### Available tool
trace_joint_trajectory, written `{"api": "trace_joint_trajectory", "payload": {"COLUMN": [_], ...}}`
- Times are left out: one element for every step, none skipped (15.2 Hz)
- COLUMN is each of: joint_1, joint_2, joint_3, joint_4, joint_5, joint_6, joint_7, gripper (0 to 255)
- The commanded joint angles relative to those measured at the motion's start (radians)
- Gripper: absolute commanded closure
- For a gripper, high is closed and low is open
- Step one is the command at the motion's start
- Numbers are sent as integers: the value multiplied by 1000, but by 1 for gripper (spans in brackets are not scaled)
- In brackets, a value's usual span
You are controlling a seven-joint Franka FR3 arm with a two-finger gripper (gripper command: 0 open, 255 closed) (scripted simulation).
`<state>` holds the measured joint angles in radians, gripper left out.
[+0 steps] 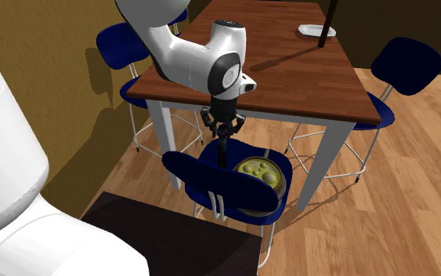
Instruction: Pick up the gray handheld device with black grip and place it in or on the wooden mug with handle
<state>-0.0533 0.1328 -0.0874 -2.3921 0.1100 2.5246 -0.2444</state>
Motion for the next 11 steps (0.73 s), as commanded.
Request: {"api": "trace_joint_trajectory", "payload": {"joint_1": [0, 0, 0, 0, 1, 1, 1, 1, 1, 1, 1], "joint_2": [0, 0, 0, -11, -23, -34, -45, -56, -67, -77, -87], "joint_3": [0, 0, 0, -1, -2, -2, -3, -4, -4, -4, -5], "joint_4": [0, 0, 0, 2, 4, 6, 8, 11, 14, 17, 20], "joint_5": [0, 0, 0, -3, -7, -10, -13, -16, -19, -22, -25], "joint_6": [0, 0, 0, -13, -26, -40, -53, -66, -80, -93, -106], "joint_7": [0, 0, 0, 3, 6, 9, 12, 14, 17, 19, 22], "gripper": [255, 255, 255, 255, 255, 255, 255, 255, 255, 255, 255]}}
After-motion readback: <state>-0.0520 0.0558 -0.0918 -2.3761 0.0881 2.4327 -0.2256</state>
